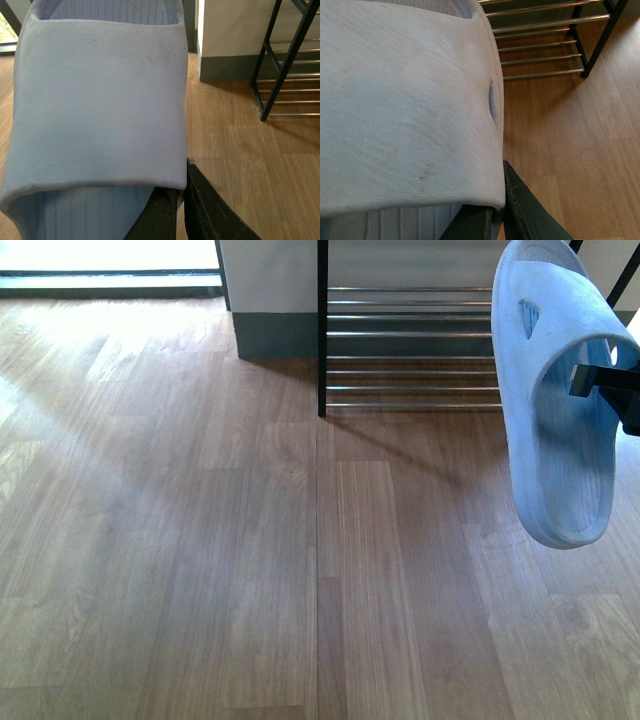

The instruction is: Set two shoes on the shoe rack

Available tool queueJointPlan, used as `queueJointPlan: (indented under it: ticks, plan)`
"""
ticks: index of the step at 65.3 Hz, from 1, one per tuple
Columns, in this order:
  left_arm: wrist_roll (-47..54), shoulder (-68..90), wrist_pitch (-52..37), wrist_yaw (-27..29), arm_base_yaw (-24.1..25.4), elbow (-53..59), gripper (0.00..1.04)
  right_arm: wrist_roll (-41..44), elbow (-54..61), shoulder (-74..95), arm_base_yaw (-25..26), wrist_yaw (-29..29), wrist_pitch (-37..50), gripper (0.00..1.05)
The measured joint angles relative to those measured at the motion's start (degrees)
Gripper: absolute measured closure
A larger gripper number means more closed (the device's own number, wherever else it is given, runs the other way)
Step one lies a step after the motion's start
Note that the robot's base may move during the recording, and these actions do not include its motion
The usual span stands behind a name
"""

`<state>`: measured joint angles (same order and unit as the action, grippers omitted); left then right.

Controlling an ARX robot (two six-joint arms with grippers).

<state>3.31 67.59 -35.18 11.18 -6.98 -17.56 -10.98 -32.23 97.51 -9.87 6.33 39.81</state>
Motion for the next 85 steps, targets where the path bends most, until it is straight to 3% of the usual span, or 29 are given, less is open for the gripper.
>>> queueJointPlan:
  ticks: [85]
  plan:
    - [0.0,-0.1,0.0,0.2,-0.2,0.0,1.03,0.0,0.1,0.0,0.1,-0.1,0.0,1.03]
